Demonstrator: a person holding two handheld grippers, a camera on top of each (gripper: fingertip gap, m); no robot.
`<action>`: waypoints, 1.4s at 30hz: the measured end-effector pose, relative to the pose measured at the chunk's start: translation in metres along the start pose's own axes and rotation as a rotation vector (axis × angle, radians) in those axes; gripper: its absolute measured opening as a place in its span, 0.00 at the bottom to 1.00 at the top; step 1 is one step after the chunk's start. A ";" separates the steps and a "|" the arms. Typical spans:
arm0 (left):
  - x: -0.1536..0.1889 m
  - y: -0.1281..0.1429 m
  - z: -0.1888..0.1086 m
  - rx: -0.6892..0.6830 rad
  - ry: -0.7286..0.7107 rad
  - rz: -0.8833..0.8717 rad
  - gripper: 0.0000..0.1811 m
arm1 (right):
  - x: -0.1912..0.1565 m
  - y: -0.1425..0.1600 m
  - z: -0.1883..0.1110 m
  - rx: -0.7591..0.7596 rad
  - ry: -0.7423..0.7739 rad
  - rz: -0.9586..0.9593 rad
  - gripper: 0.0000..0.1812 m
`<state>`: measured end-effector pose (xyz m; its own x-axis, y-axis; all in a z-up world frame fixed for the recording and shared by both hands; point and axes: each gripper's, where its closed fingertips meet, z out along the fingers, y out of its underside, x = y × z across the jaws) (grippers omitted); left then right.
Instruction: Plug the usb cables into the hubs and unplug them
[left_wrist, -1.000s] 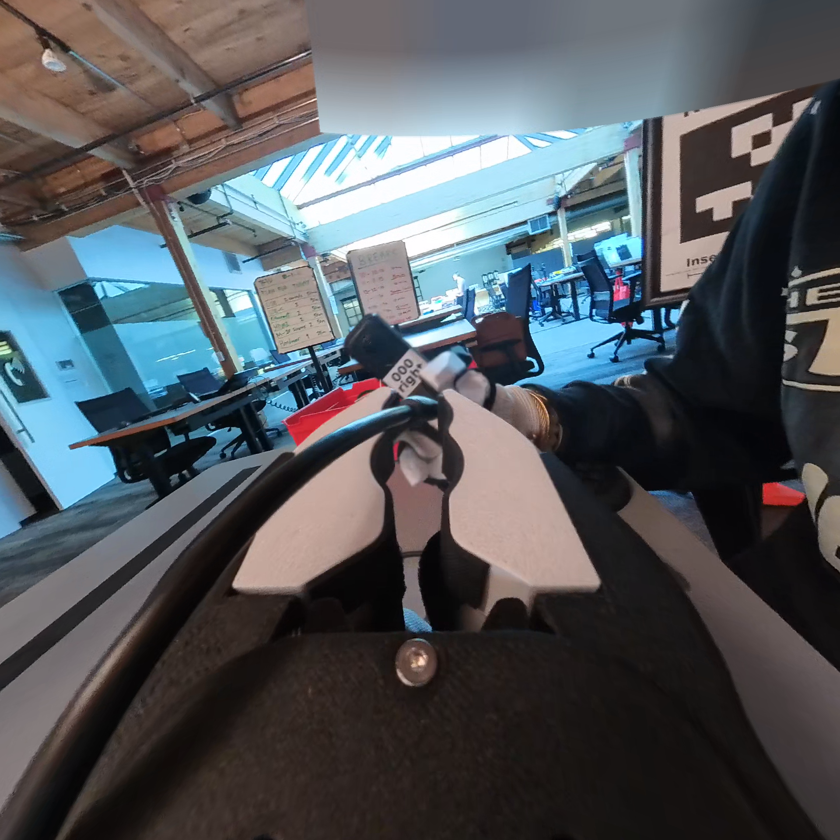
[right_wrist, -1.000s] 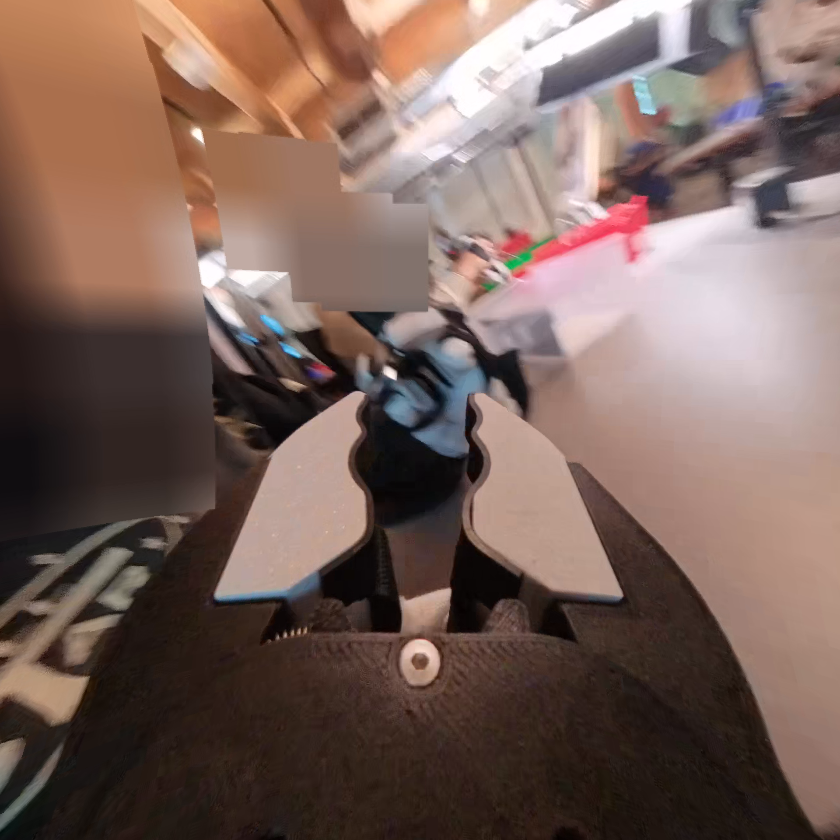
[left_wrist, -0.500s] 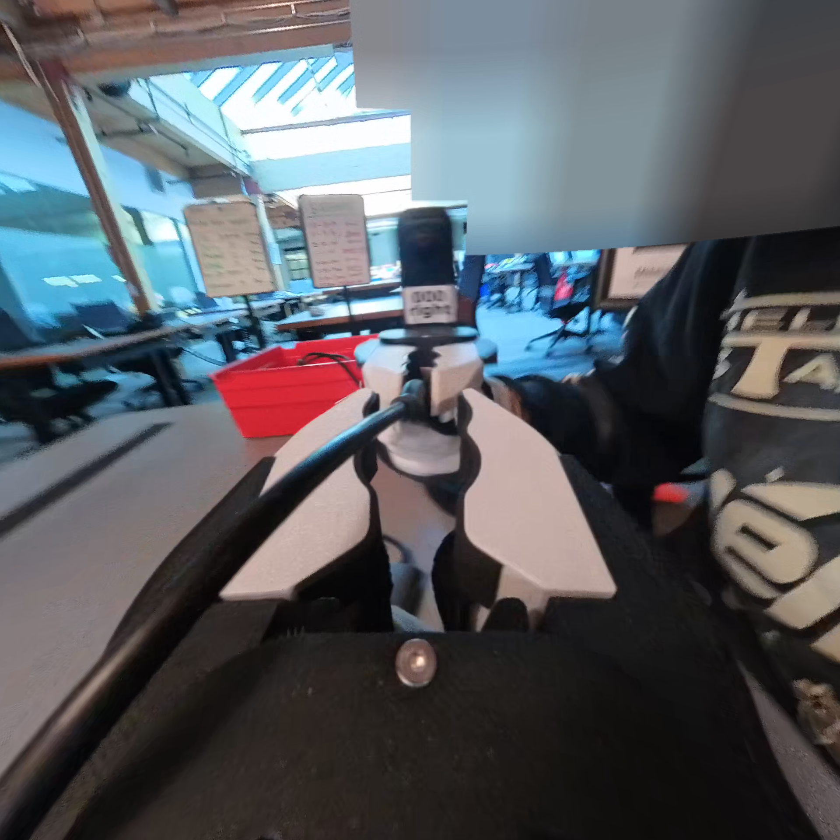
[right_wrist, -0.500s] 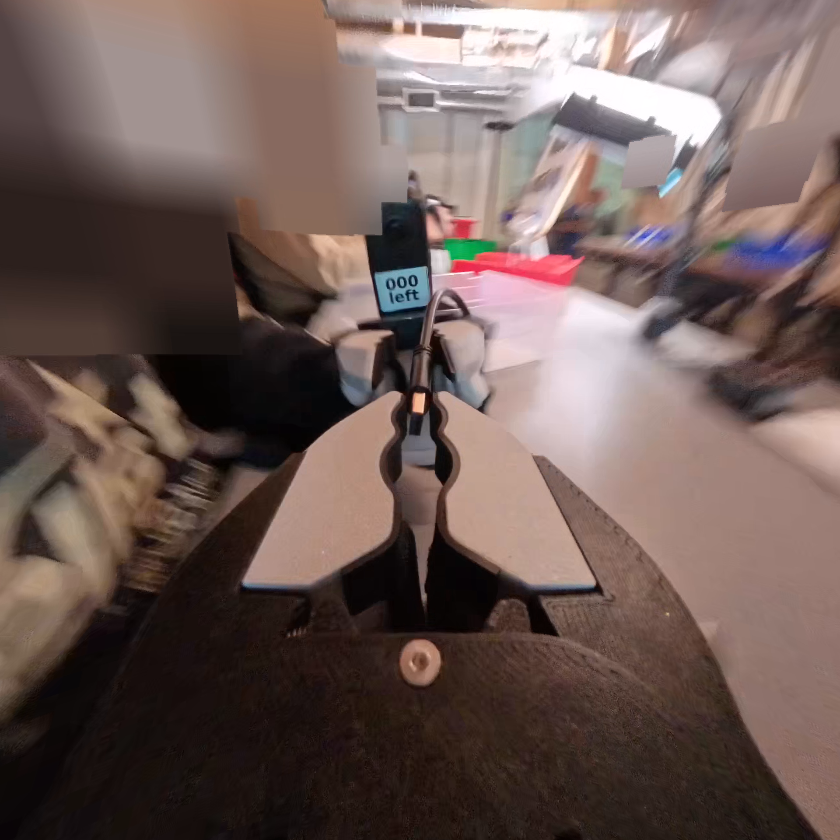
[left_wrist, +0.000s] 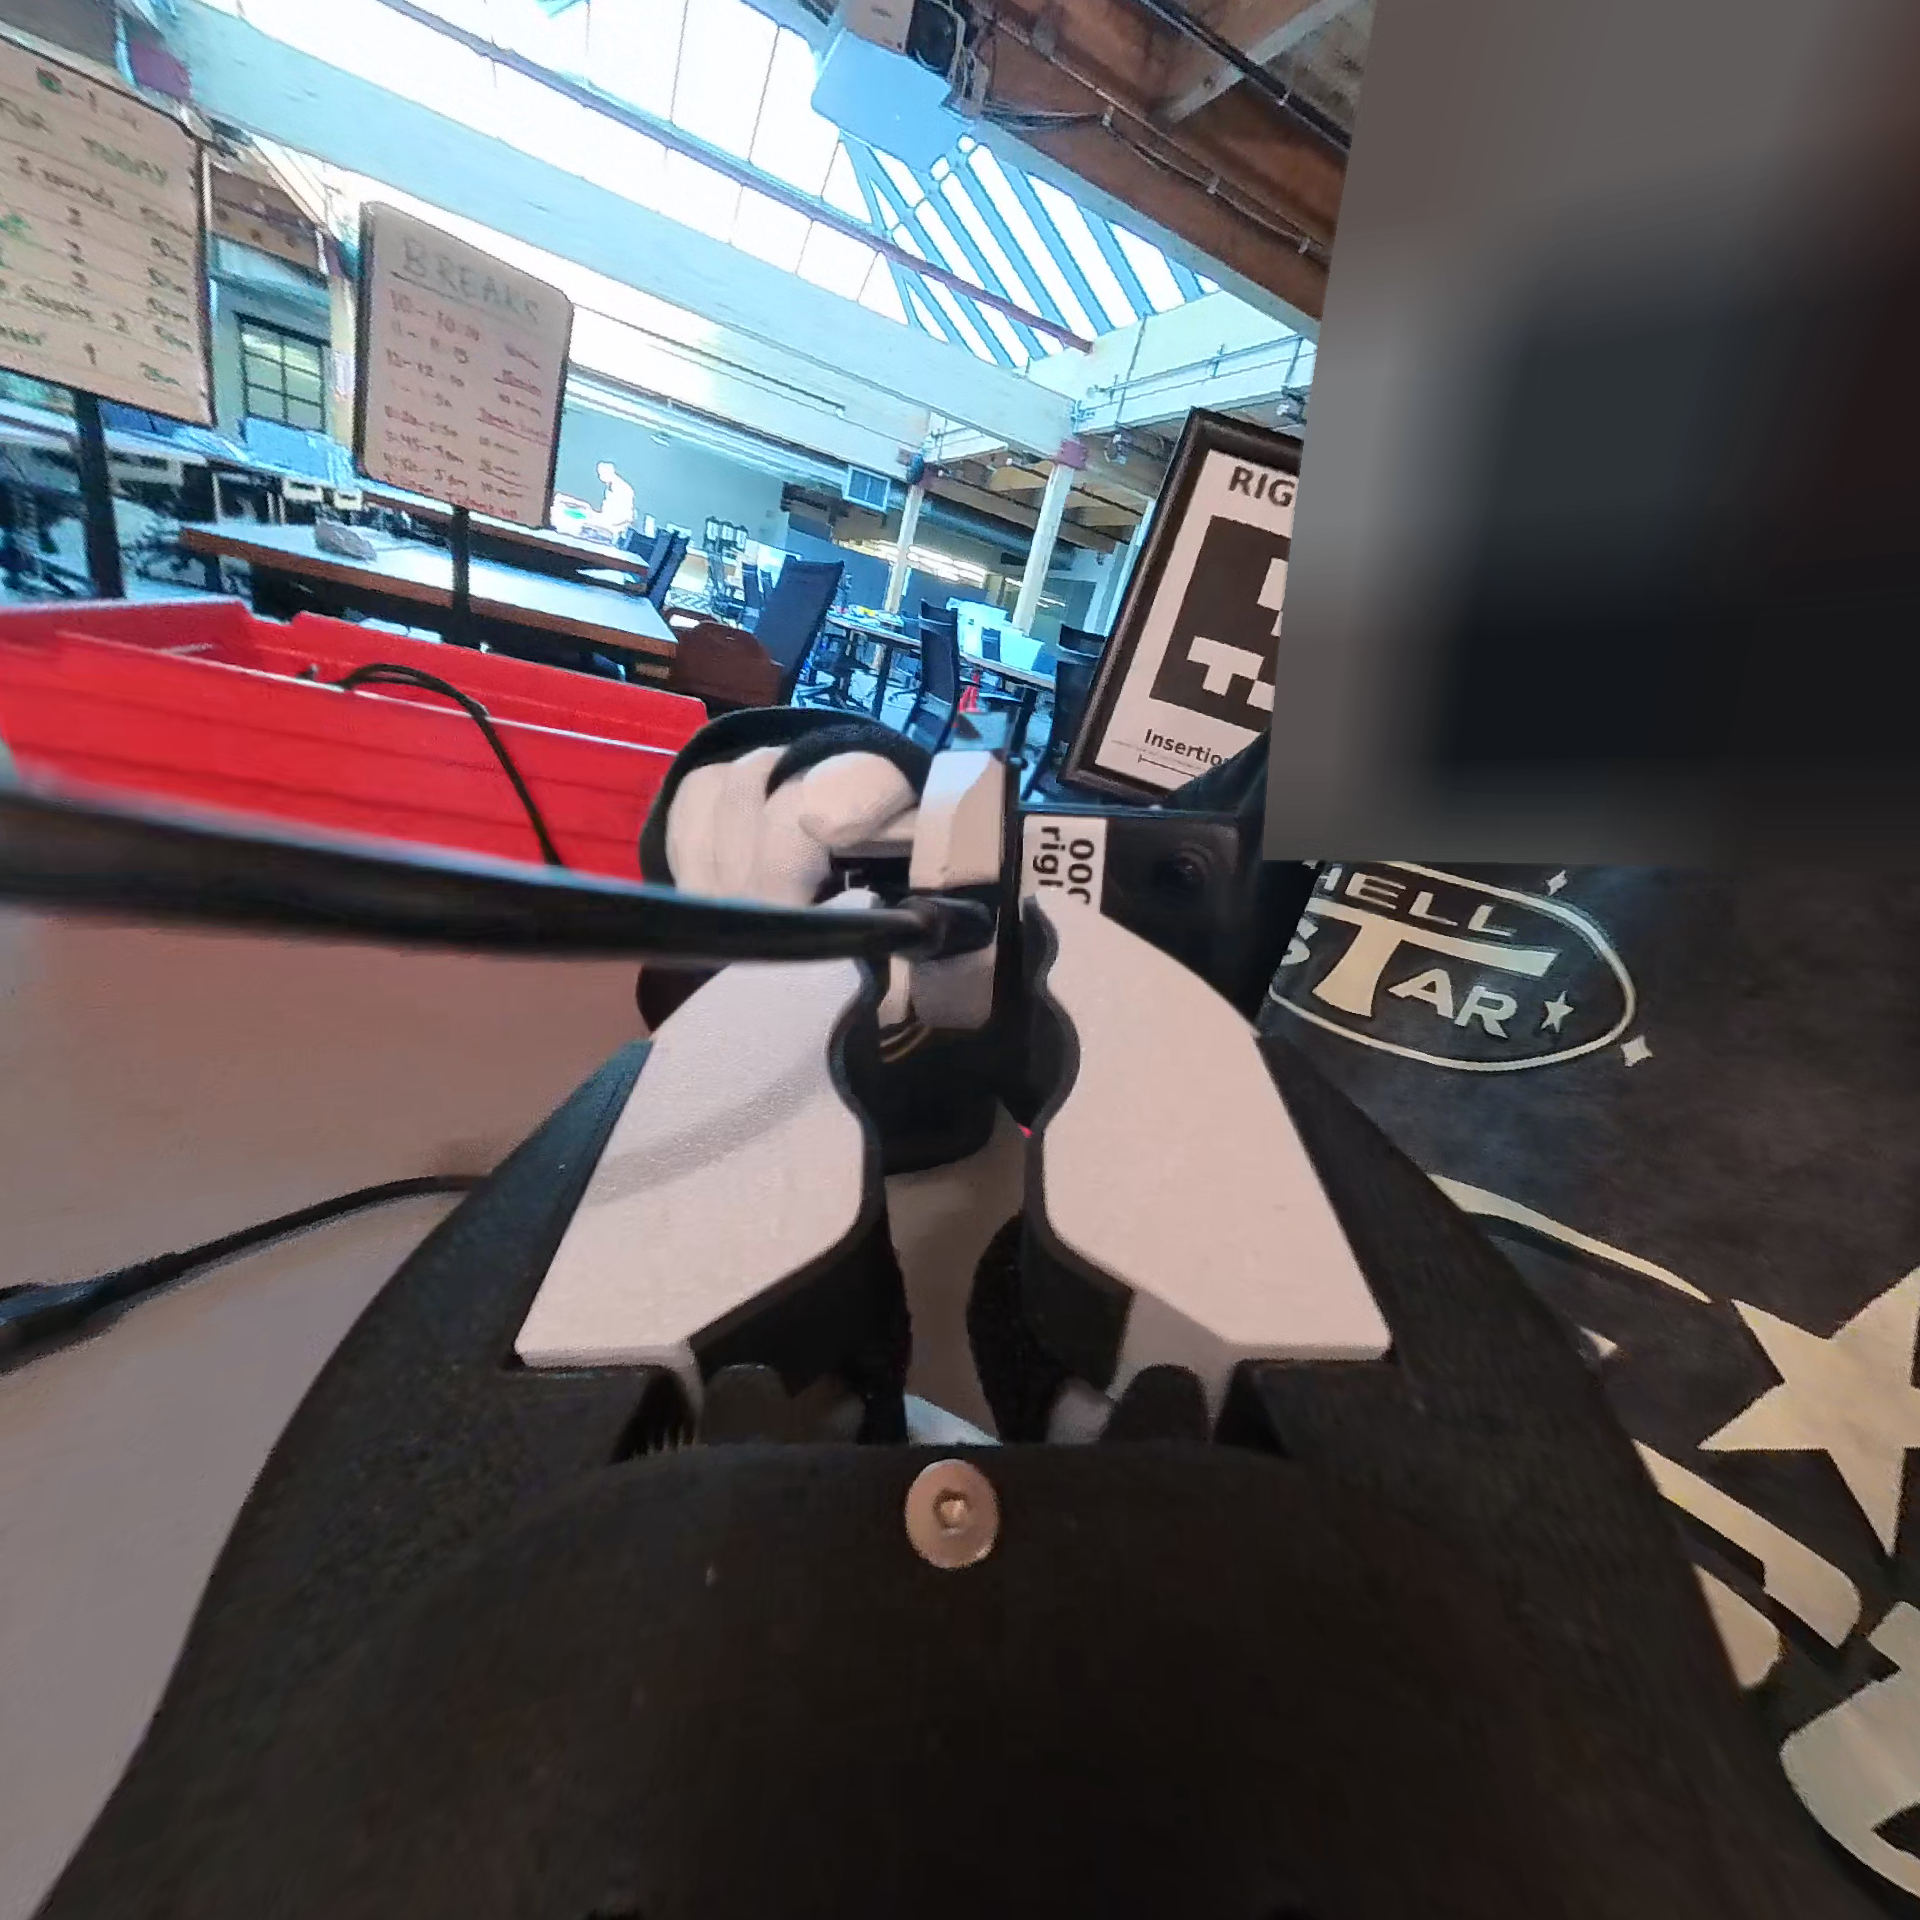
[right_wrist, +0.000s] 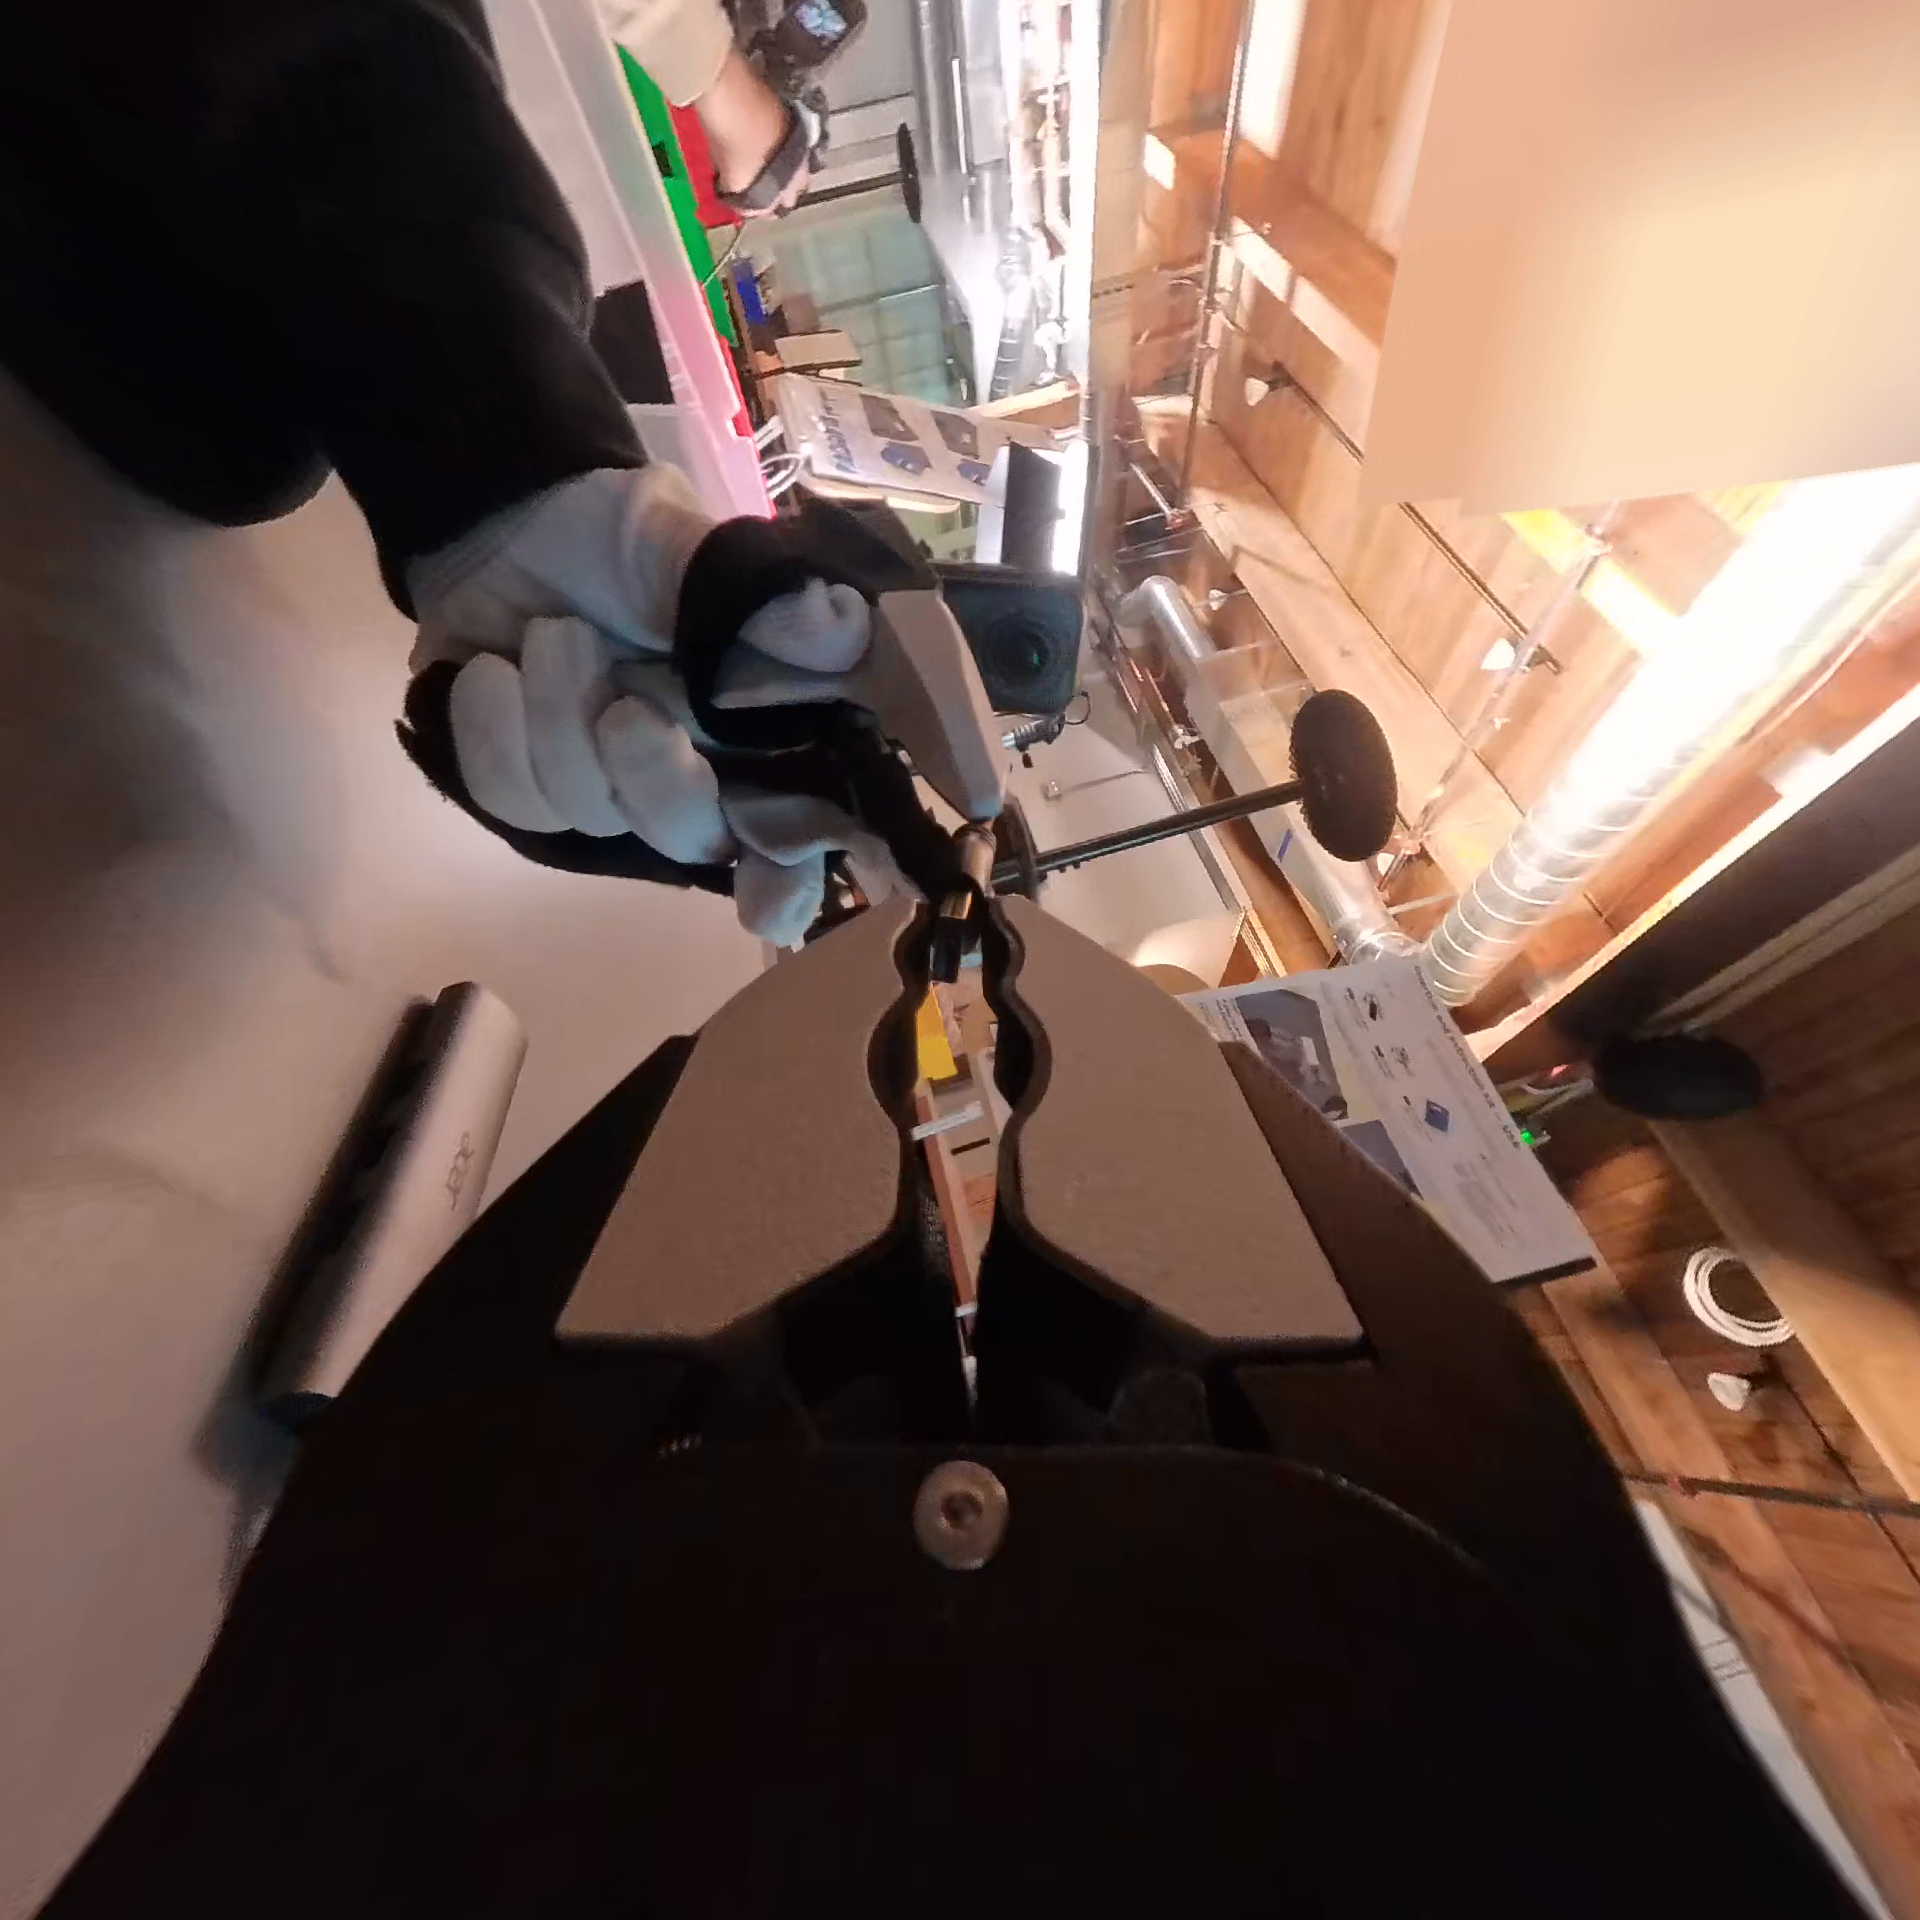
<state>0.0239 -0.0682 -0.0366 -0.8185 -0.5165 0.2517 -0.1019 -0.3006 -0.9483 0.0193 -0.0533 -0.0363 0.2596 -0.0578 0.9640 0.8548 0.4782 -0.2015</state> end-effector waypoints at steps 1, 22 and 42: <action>0.000 0.002 0.000 -0.008 0.004 -0.007 0.13 | -0.001 -0.001 0.000 0.000 -0.006 -0.007 0.05; -0.037 -0.056 -0.056 0.156 -0.589 0.477 0.09 | -0.101 0.065 -0.014 -0.517 -0.769 1.372 0.42; -0.042 -0.052 -0.055 0.085 -0.747 0.680 0.09 | -0.015 0.081 -0.009 -0.065 -0.367 2.038 0.17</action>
<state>0.0326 0.0135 -0.0086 -0.1219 -0.9600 -0.2521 0.3180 0.2028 -0.9261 0.0887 -0.0214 -0.0682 0.5710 0.5400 -0.6184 -0.4649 -0.4082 -0.7857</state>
